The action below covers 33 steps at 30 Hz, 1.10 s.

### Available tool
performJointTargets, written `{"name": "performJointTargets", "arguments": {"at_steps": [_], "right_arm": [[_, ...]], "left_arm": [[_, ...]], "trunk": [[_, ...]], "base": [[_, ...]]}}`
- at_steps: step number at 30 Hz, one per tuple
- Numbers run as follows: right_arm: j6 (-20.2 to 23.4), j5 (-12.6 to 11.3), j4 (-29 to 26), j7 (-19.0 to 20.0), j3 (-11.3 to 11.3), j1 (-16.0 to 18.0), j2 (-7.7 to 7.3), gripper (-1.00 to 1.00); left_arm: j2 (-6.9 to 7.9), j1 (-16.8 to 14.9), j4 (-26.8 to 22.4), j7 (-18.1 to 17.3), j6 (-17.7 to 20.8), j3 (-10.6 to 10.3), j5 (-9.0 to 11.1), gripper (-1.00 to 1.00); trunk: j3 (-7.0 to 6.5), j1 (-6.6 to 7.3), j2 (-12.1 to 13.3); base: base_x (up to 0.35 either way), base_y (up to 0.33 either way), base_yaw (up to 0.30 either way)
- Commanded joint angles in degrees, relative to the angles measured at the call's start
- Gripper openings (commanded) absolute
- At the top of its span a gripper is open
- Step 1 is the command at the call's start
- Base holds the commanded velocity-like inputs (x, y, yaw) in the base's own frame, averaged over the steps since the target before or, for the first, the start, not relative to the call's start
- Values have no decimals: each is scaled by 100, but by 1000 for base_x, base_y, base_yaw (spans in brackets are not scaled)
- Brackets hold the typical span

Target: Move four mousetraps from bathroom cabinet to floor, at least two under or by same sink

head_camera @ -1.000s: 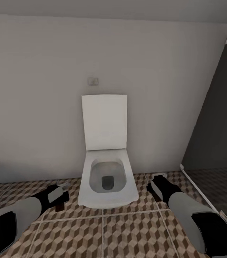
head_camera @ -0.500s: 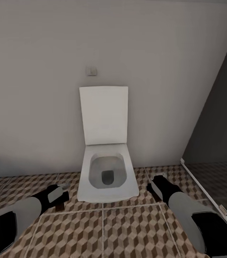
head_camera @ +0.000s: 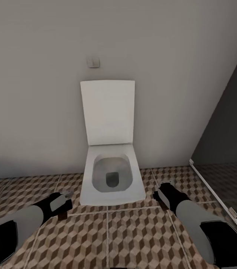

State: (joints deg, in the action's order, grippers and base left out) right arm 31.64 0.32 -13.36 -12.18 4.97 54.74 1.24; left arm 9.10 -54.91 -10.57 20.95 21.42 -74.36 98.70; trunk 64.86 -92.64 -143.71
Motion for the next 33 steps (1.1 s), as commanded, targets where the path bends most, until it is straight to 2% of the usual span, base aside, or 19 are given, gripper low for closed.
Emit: {"name": "performJointTargets", "arguments": {"at_steps": [1,28,33], "right_arm": [[40,3,-8,-13,43,2,-1,-100],[29,3,-17,-13,46,2,-1,-100],[28,3,-17,-13,46,2,-1,-100]], "left_arm": [[6,-3,-20,41,11,-26,27,-100],[4,-4,-19,41,11,-28,27,-100],[4,-3,-21,41,11,-31,26,-100]], "trunk": [[28,-1,-4],[626,-71,-40],[626,-71,-40]], "base": [[0,0,0],[0,0,0],[0,0,0]]}}
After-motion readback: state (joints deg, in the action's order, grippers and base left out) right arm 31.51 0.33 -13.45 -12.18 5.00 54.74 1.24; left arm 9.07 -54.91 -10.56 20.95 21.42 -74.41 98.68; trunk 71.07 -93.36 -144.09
